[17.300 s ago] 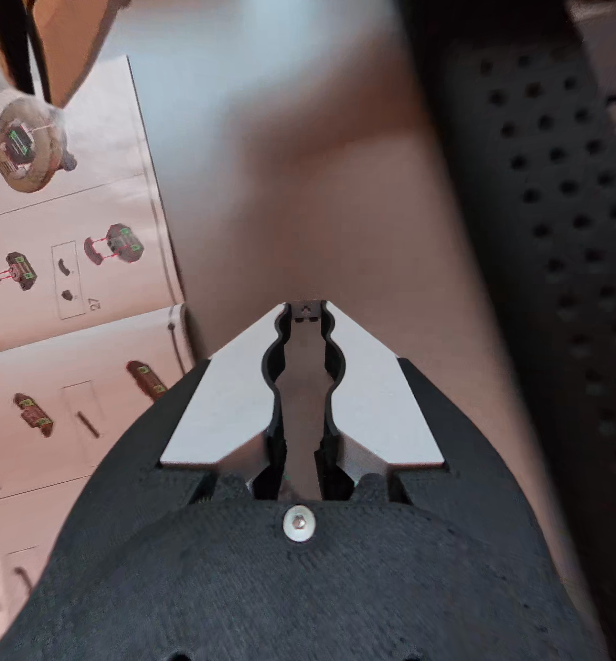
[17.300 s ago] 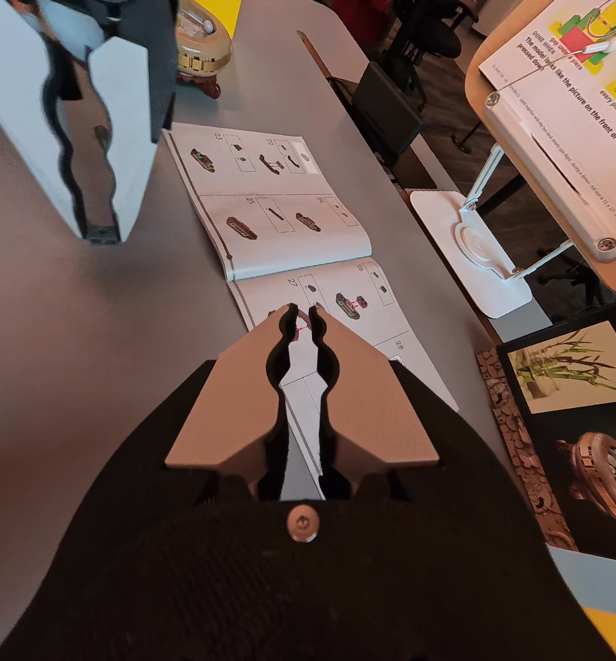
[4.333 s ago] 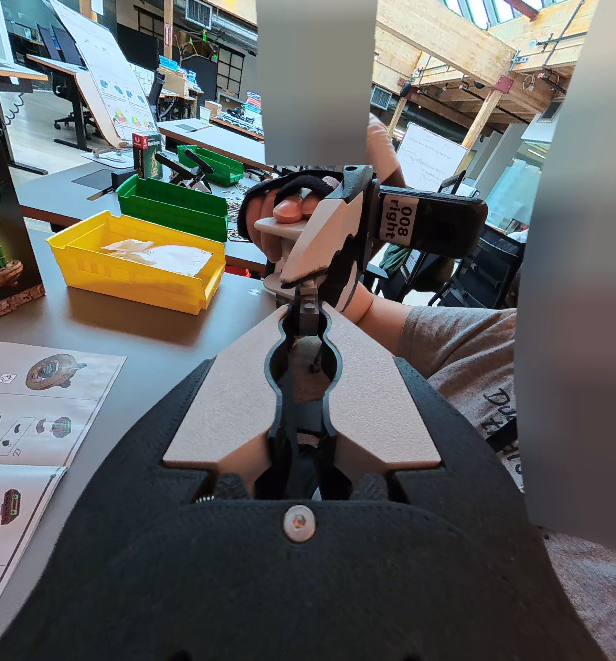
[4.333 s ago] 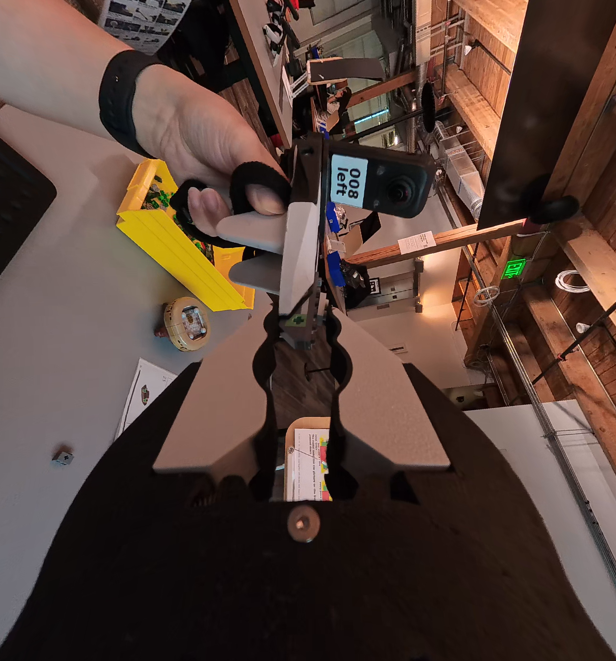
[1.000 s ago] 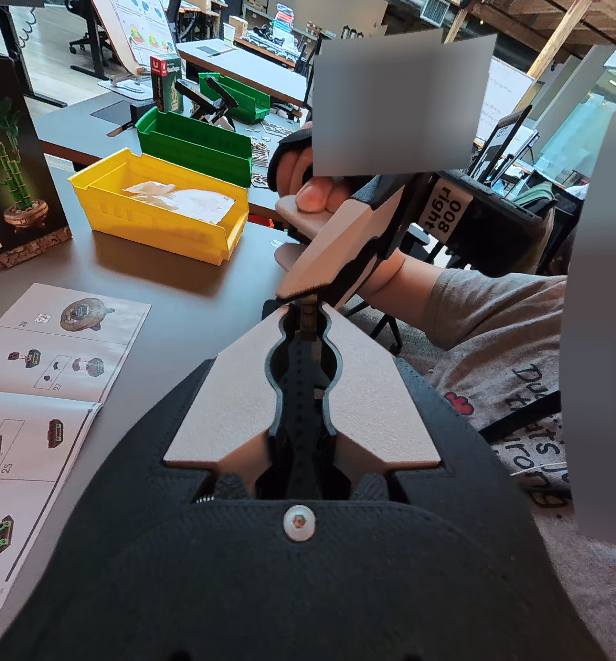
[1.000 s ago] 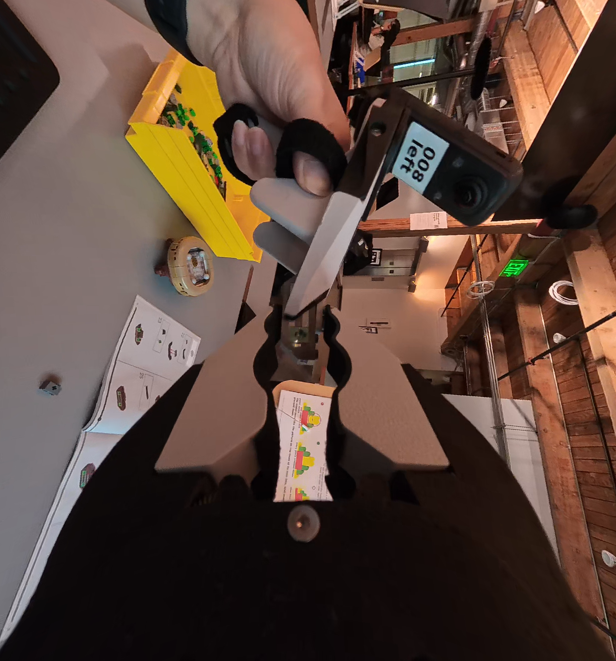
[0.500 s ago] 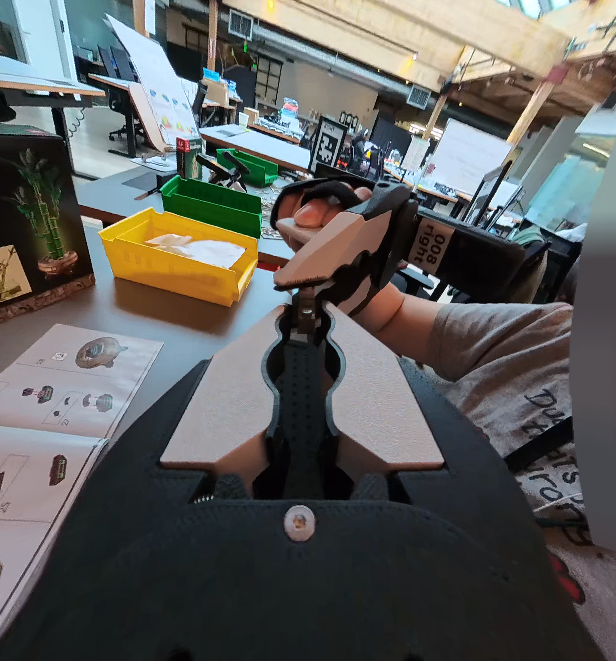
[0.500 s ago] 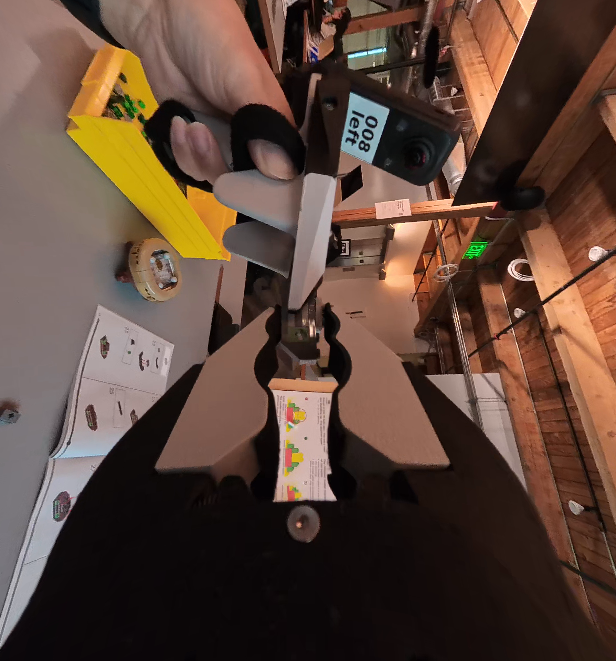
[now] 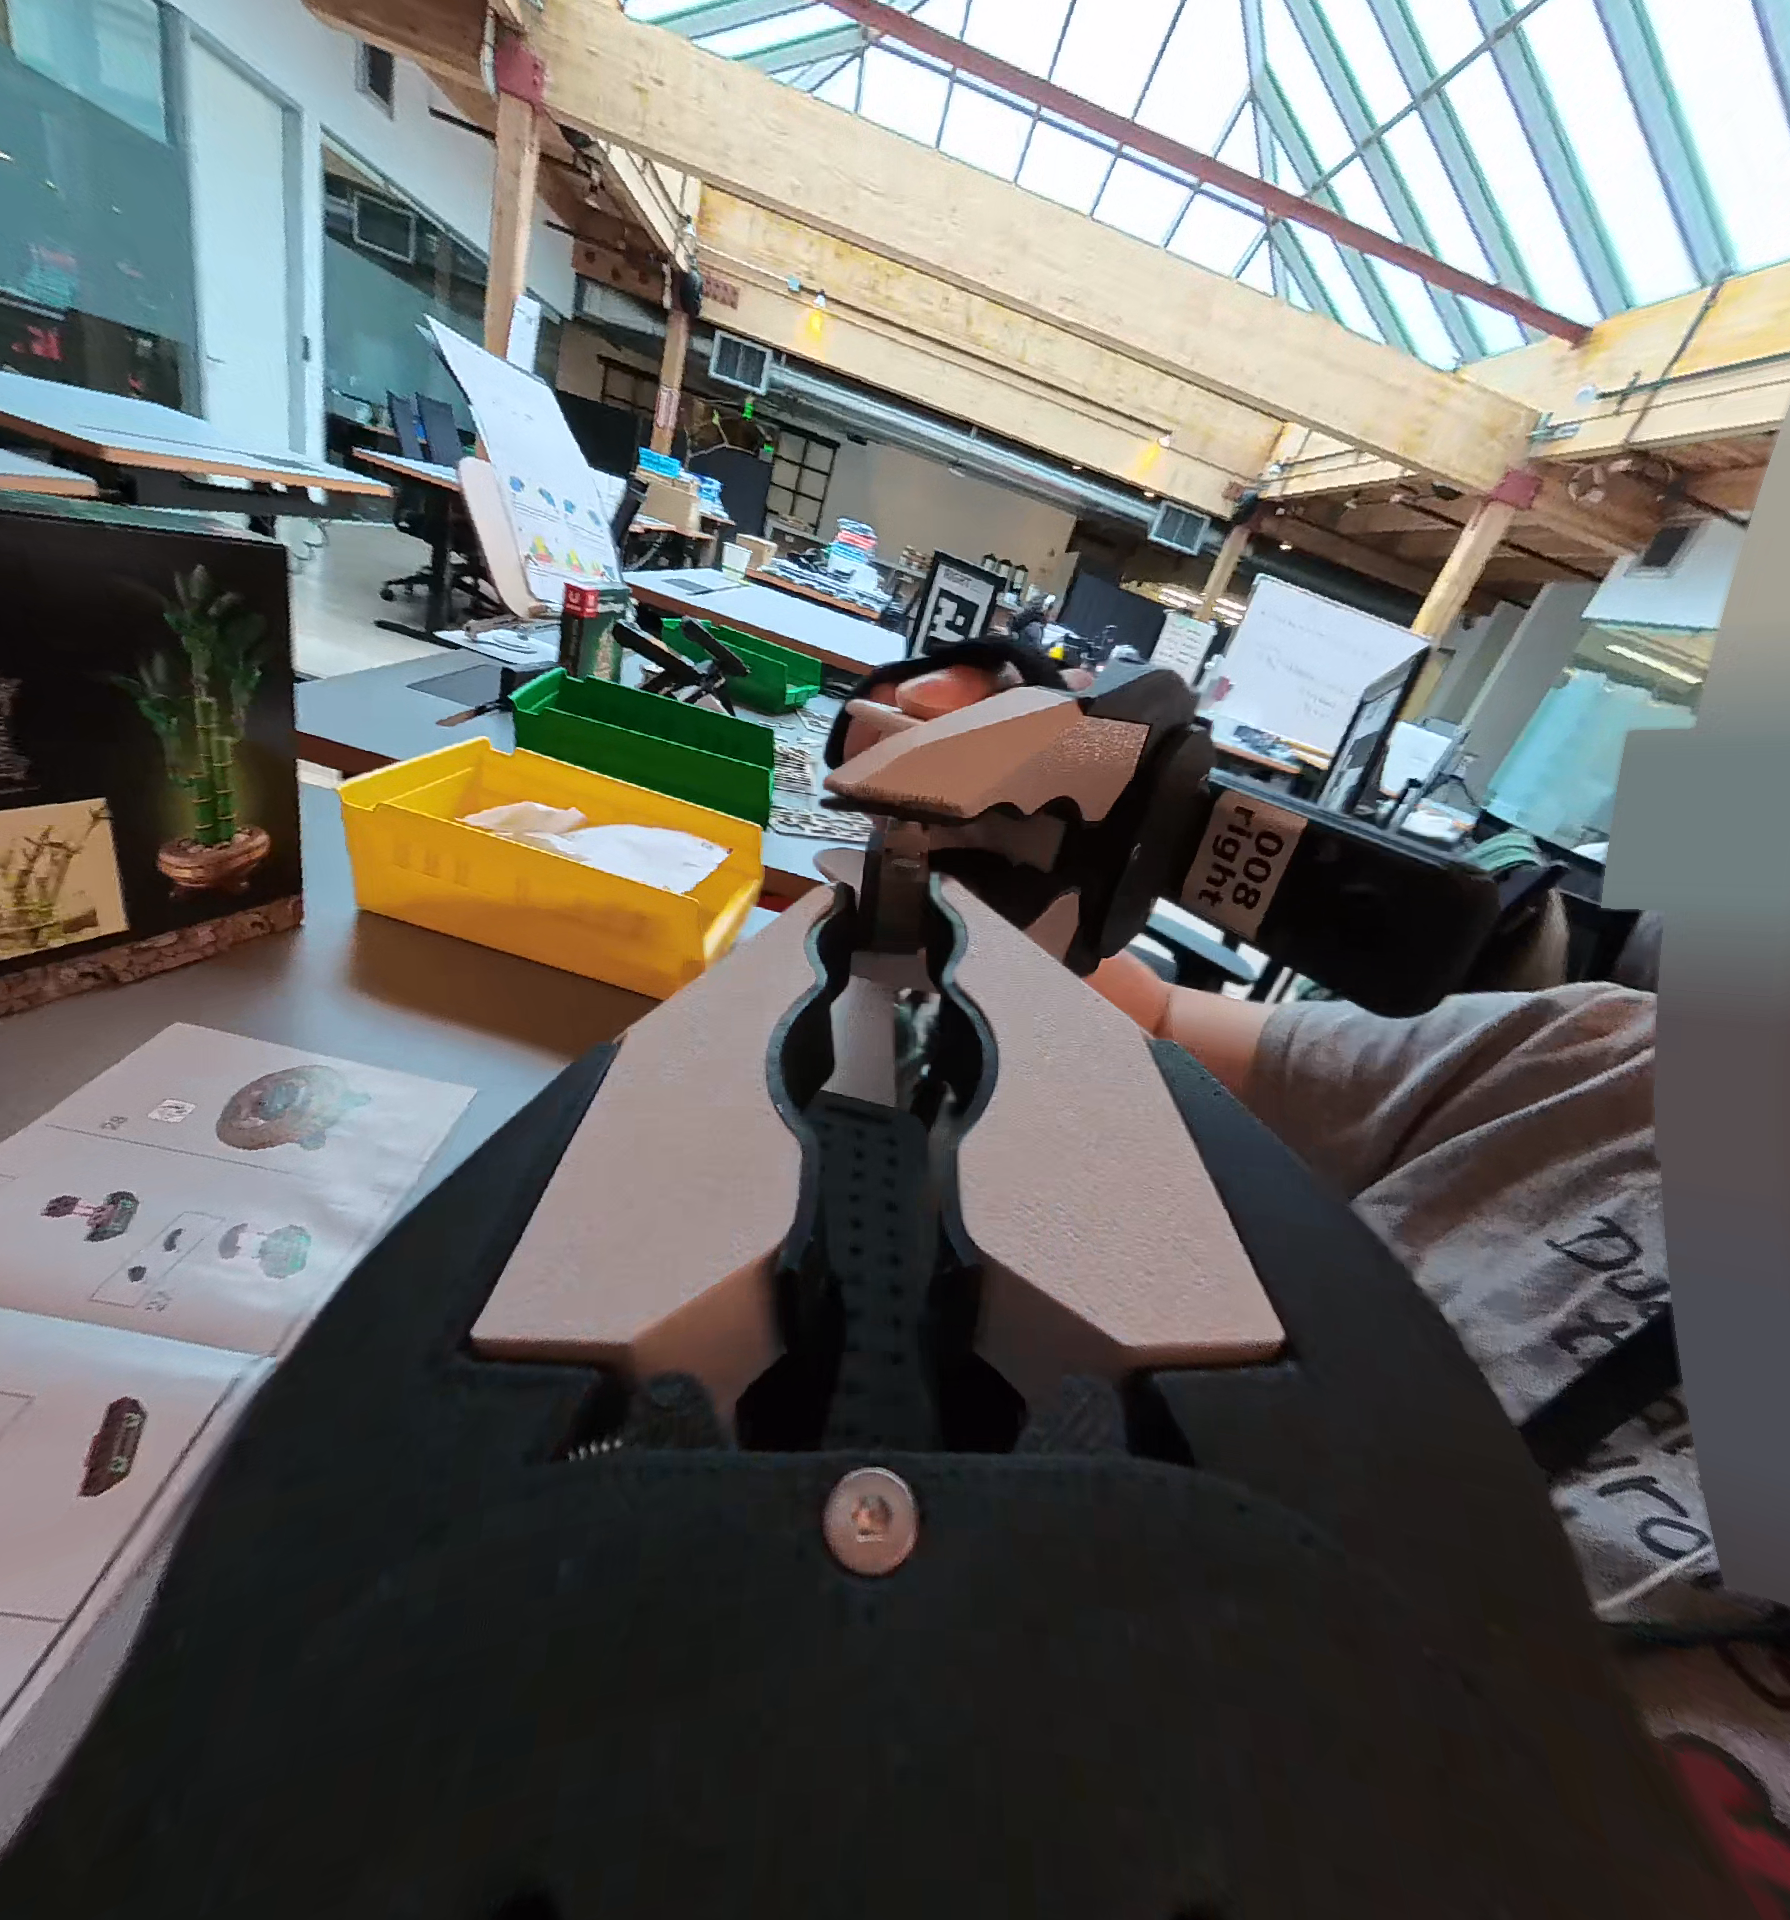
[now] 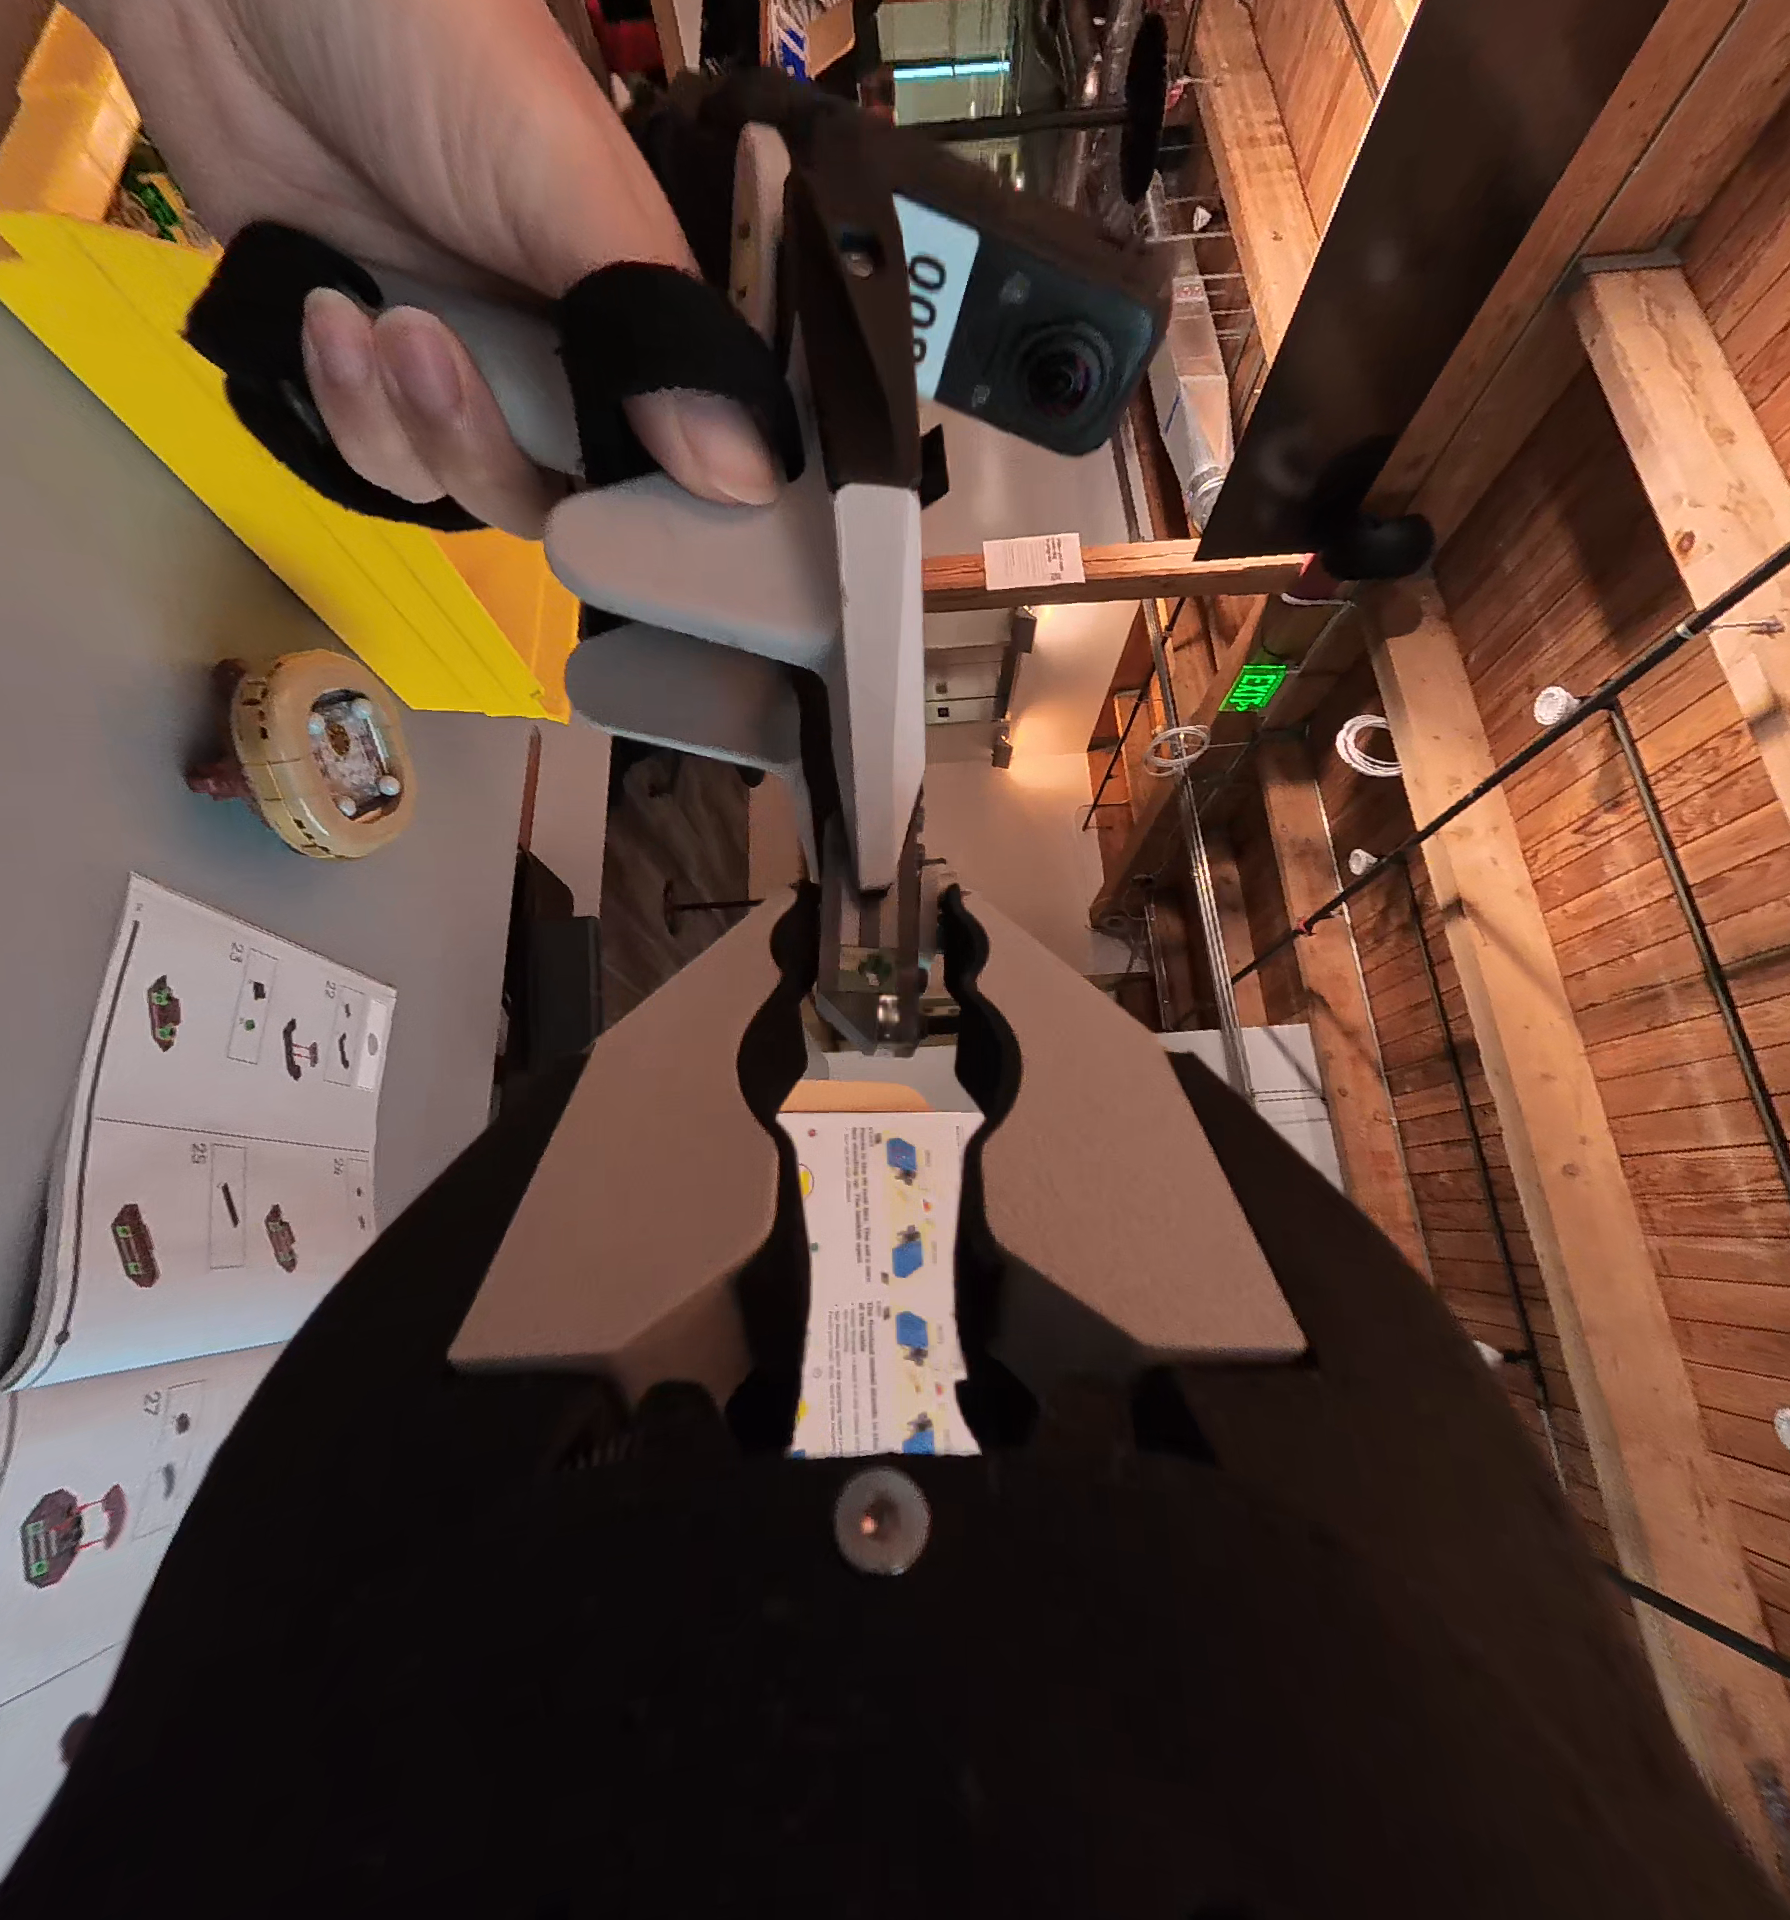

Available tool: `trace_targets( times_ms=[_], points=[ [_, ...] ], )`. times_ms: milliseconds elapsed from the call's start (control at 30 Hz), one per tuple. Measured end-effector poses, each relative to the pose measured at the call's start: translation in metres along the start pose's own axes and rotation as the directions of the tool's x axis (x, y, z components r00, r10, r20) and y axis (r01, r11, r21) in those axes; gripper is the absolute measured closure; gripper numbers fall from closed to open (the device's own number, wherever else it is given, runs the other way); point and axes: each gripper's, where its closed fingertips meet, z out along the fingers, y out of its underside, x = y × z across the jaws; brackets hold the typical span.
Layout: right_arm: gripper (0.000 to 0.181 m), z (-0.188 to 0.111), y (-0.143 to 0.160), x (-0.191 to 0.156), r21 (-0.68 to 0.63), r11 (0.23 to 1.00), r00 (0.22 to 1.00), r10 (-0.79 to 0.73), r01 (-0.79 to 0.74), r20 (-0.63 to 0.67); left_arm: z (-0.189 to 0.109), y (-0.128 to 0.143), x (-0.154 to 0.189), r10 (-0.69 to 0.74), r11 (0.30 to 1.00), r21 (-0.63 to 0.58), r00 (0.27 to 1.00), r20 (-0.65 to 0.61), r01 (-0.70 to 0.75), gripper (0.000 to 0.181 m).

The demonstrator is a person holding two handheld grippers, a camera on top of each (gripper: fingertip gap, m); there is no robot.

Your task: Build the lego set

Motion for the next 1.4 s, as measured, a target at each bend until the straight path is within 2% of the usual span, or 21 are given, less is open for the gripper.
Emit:
trace_targets(
  times_ms=[267,500,867,1100,1233,1400],
  points=[
    [0.151,0.004,-0.001,-0.004,-0.013,0.999,0.999,0.041,-0.040,0.034,-0.003,0.006,-0.003,0.090,0.994,-0.075,0.990,0.111,-0.082,0.172],
    [0.156,0.008,0.000,-0.009,-0.046,0.999,0.997,-0.001,0.005,0.073,-0.001,0.007,-0.001,0.091,0.989,-0.124,0.989,0.116,-0.077,0.172],
    [0.160,0.008,0.002,-0.009,-0.042,0.999,0.997,0.035,-0.032,0.075,0.001,0.008,-0.003,0.091,0.987,-0.142,0.987,0.132,-0.072,0.172],
    [0.160,0.010,0.007,-0.012,-0.073,0.997,0.996,0.035,-0.029,0.086,0.002,0.009,-0.008,0.064,0.989,-0.137,0.990,0.129,-0.046,0.172],
    [0.159,0.012,0.007,-0.007,-0.062,0.992,0.991,0.115,-0.111,0.066,-0.001,0.005,-0.008,0.017,0.996,-0.091,0.995,0.099,-0.008,0.172],
    [0.158,0.012,0.006,-0.003,-0.068,0.994,0.996,0.083,-0.081,0.033,-0.004,0.000,-0.005,-0.056,0.997,-0.051,0.998,0.037,0.058,0.172]
  ],
)
